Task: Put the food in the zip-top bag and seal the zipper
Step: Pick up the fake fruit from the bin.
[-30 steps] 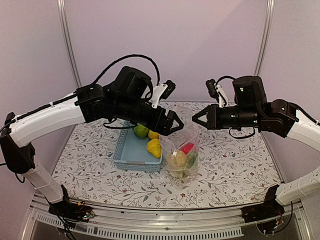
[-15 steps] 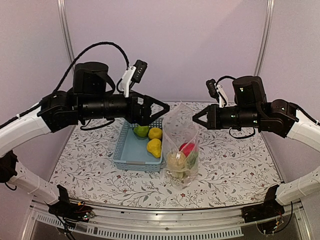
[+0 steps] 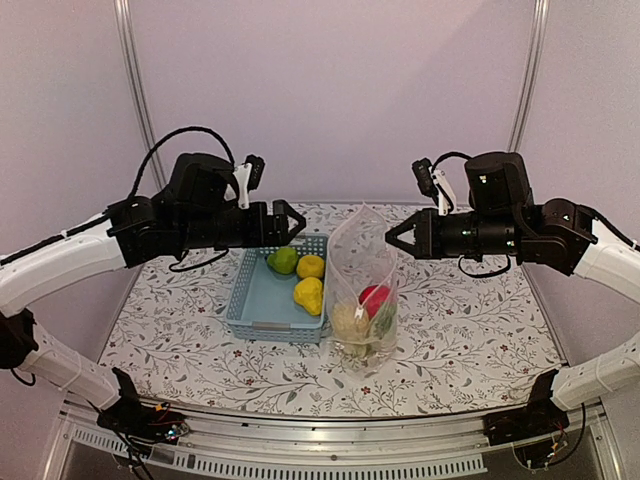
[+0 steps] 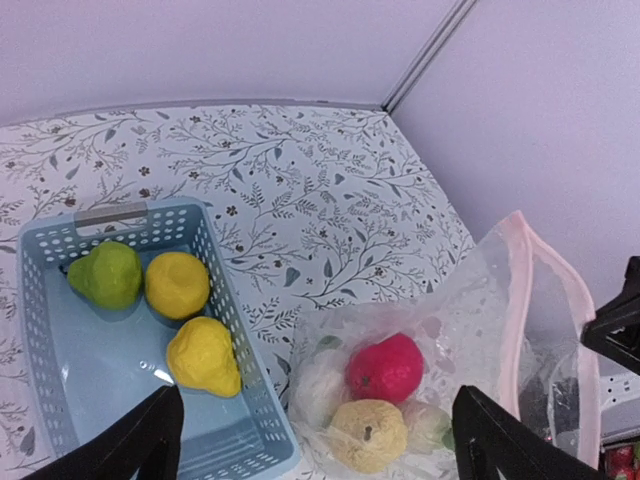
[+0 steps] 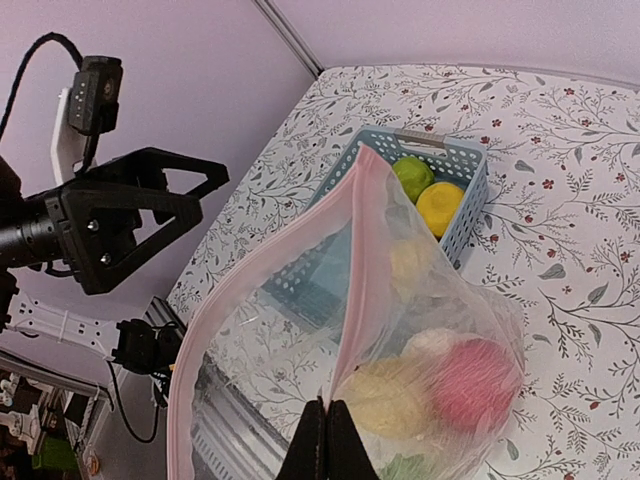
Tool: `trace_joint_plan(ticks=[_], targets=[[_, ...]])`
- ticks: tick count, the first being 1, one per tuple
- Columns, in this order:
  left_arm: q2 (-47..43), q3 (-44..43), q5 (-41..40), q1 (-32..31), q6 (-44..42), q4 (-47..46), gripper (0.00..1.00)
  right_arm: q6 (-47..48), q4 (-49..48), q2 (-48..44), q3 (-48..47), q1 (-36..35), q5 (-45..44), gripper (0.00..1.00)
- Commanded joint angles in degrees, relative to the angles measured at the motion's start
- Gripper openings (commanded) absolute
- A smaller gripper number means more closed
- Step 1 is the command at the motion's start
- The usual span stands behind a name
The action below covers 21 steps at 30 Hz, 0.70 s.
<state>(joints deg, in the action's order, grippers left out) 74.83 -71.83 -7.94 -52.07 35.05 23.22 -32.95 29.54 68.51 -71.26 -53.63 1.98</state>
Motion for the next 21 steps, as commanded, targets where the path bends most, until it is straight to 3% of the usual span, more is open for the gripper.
trace_joint_plan(ticks=[1, 9, 21], targets=[[2.5, 3.3, -0.4, 3.7, 4.3, 0.9, 0.94, 0.1, 0.3, -0.6, -1.0, -0.4, -1.1, 0.0], [11.5, 8.2, 7.4, 8.4, 6.1, -4.1, 0.94, 0.1, 0.6, -0.6, -1.1, -0.4, -1.3, 0.0], [25.2, 4.4, 13.4, 9.9, 3.7, -6.5, 0.93, 0.3, 1.1, -0.5, -1.1, -0.4, -1.6, 0.0]])
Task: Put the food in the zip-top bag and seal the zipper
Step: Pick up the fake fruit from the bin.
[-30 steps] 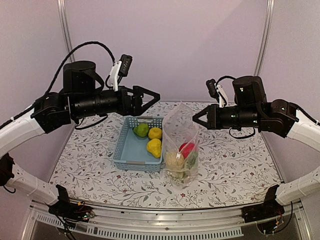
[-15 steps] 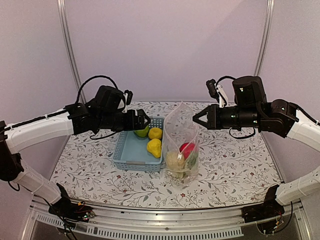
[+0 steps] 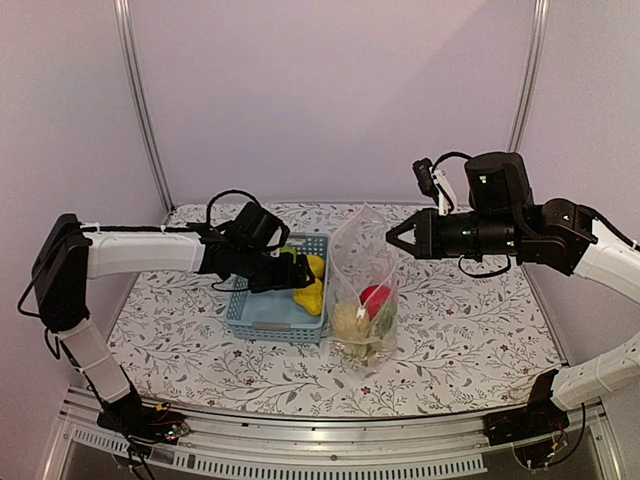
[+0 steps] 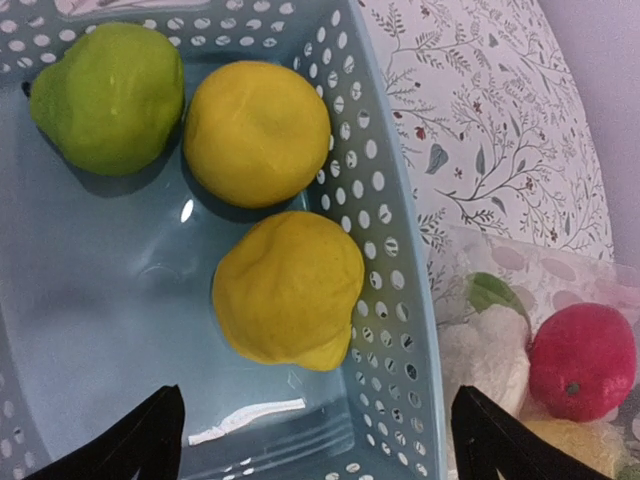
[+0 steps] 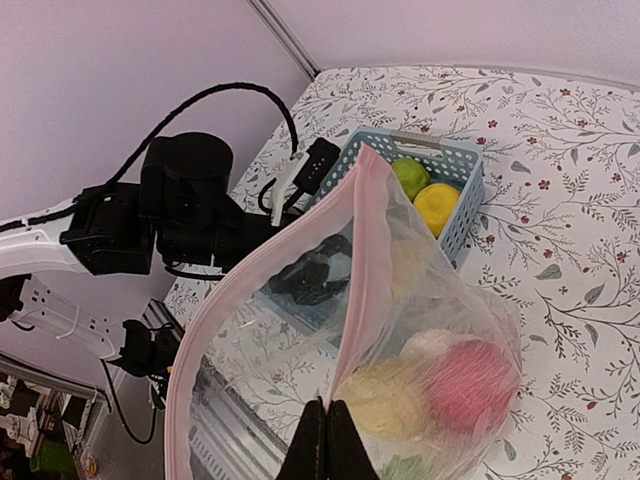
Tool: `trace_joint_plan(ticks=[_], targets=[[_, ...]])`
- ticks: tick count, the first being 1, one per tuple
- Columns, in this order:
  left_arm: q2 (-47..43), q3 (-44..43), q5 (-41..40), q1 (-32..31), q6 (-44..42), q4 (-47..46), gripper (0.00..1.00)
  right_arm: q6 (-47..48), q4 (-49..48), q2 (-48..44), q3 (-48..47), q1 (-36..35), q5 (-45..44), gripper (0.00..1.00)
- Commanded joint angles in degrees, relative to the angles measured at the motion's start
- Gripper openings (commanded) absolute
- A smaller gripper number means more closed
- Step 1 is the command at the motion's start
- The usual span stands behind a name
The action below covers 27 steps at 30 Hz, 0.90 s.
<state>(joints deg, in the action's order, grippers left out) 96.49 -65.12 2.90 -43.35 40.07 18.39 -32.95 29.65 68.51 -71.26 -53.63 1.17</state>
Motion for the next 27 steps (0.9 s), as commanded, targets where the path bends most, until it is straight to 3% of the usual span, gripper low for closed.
trace_joint_plan(ticks=[1, 15, 27], targets=[[4.5, -2.8, 2.9, 1.2, -1.5, -1.7, 0.92, 0.3, 1.2, -0.5, -1.0, -0.4, -0.9, 0.0], [13.0, -6.6, 2.0, 1.3, -4.1, -0.4, 0.93, 0.9, 1.7, -0.5, -1.4, -0.4, -0.9, 0.0], [15.9, -8.2, 1.5, 2.2, -5.1, -0.4, 0.84, 1.3, 2.1, 0.1, -1.9, -0.4, -0.9, 0.0]])
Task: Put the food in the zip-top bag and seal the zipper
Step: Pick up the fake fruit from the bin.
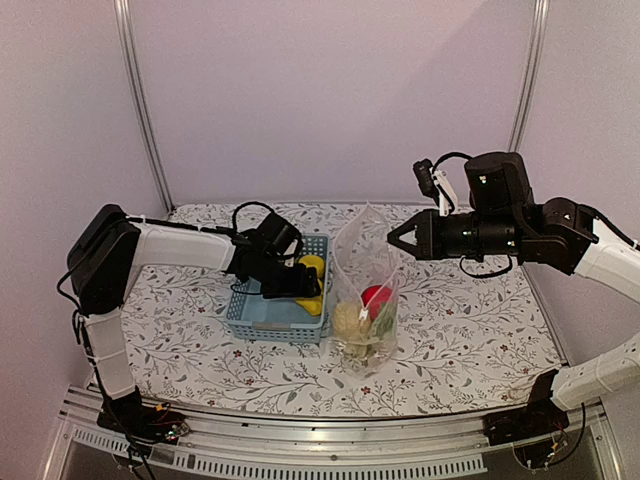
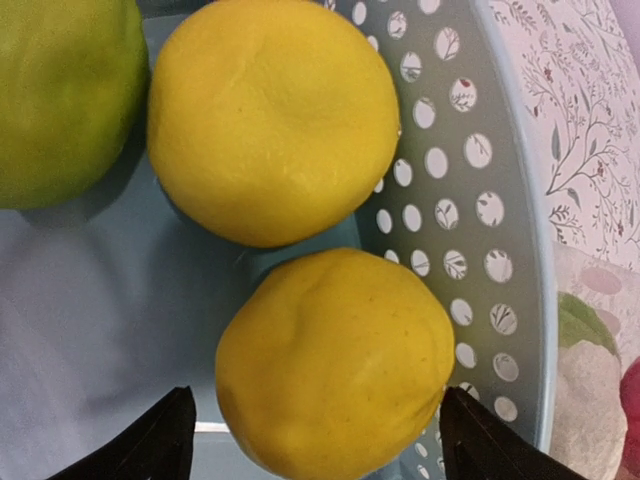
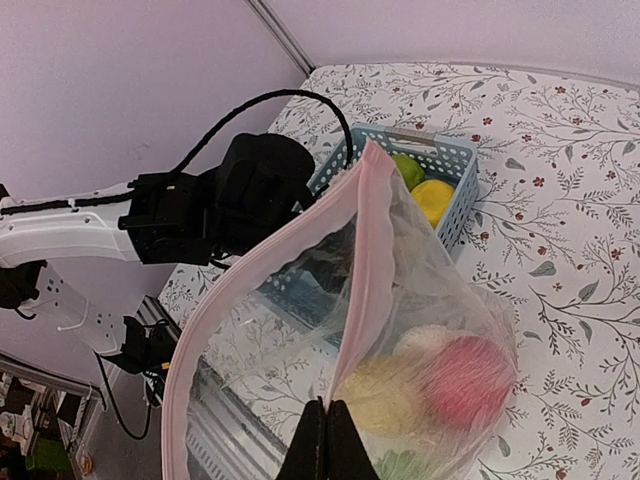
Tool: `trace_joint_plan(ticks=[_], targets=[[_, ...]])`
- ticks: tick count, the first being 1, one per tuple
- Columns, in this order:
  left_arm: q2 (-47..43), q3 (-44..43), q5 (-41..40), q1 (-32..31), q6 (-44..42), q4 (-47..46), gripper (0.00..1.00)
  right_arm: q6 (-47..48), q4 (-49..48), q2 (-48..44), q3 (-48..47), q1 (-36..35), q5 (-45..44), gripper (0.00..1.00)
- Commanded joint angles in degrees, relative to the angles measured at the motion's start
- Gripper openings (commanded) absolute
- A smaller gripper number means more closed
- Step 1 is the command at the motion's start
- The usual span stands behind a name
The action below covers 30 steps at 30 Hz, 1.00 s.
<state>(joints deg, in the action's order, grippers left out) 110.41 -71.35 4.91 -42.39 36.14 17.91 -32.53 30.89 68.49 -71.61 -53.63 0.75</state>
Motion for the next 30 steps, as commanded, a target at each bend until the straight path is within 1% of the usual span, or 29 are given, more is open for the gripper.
trace_joint_plan(ticks=[1, 3, 11, 16, 20, 26, 30], targets=[[2.3, -2.2, -0.5, 1.2, -1.3, 0.1, 0.84, 0.9, 0.9, 0.1, -1.6, -0.4, -0.4, 0.0], [3.0, -2.8, -0.6, 1.3, -1.8, 0.6, 0.83, 0.9, 0.9, 0.3, -1.6, -0.4, -2.2, 0.0], [3.6, -3.7, -1.9, 1.5, -2.9, 2.1, 0.79, 1.1, 1.2, 0.7, -2.0, -0.4, -2.6, 0.0], [3.1, -3.2, -2.5, 1.5, -3.0, 2.5, 0.71, 1.1, 1.2, 1.2, -2.2, -0.4, -2.5, 0.0], [2.7, -3.0, -2.0, 1.5, -2.9, 2.3, 0.68, 1.1, 1.2, 1.4, -2.3, -0.4, -2.4, 0.0], [-0.1, -2.4, -3.3, 1.5, -2.7, 2.6, 0.67, 1.0, 1.2, 1.3, -2.3, -0.4, -2.4, 0.0], [-5.0, -0.8, -4.2, 1.5, -1.6, 2.3, 0.67, 1.0, 1.2, 1.4, -2.3, -0.4, -2.5, 0.0]])
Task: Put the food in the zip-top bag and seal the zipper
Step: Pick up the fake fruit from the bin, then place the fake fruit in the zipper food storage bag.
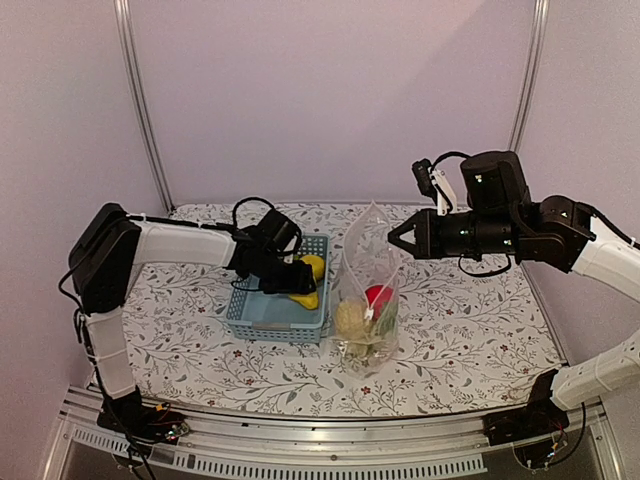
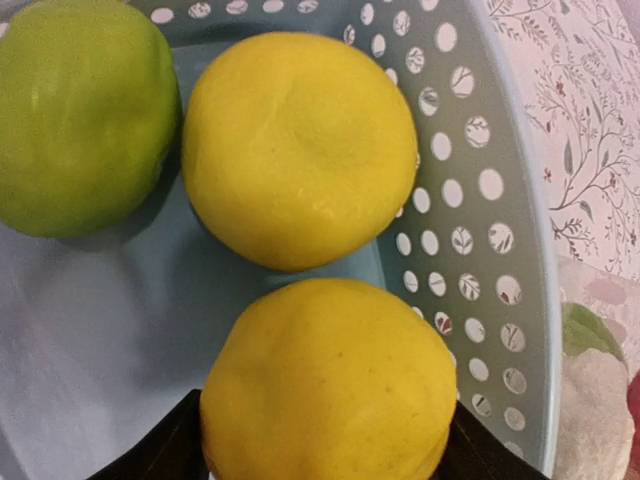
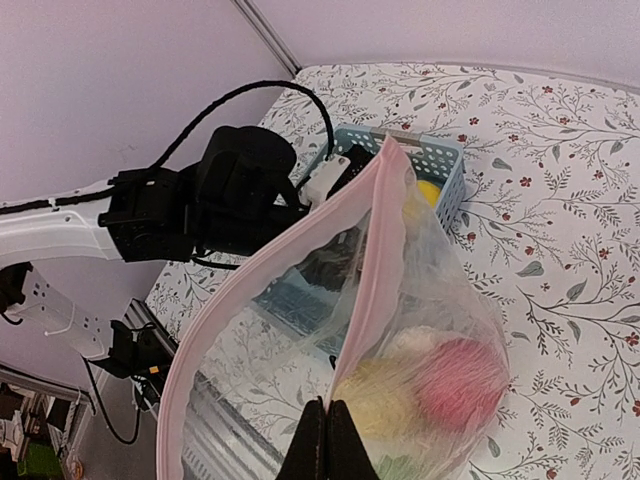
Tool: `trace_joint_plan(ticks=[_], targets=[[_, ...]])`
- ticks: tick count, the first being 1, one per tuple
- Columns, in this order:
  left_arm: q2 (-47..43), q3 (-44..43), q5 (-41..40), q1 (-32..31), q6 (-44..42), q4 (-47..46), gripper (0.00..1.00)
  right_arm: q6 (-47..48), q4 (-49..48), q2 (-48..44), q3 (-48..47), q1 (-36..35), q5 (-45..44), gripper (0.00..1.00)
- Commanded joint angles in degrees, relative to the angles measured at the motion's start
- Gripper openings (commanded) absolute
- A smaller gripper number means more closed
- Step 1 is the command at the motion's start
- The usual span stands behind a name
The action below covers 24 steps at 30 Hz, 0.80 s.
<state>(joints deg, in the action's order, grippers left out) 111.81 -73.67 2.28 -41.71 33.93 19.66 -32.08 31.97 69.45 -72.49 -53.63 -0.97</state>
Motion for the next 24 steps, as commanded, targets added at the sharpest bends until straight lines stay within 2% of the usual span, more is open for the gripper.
trace_joint_plan(ticks=[1, 6, 10, 16, 20, 24], targets=[[-8.3, 2.2, -1.9, 0.8, 1.0, 0.5, 0.67, 0.5, 0.2, 0.5, -1.5, -0.4, -0.8, 0.0], [-17.6, 7.1, -4.0, 0.6, 2.3, -0.2, 0.67, 0.6, 0.0, 0.5, -1.6, -0.4, -0.7, 0.0], [-25.7, 10.6, -0.4, -0.1, 1.7, -1.9, 0.67, 0.6, -0.2, 0.4, -1.5, -0.4, -0.5, 0.0], [-36.0, 9.9, 2.7, -4.2, -1.4, -3.1, 0.67, 0.6, -0.9, 0.7, -1.6, -0.4, 0.3, 0.0], [-39.2, 9.0, 9.8, -6.8, -2.2, -7.6, 0.68, 0.4, -1.3, 0.8, -1.7, -0.3, 0.3, 0.0], [-39.6, 6.2, 12.0, -10.9, -4.5, -9.6, 0.67, 0.3, -1.3, 0.7, -1.7, -0.4, 0.3, 0.0]])
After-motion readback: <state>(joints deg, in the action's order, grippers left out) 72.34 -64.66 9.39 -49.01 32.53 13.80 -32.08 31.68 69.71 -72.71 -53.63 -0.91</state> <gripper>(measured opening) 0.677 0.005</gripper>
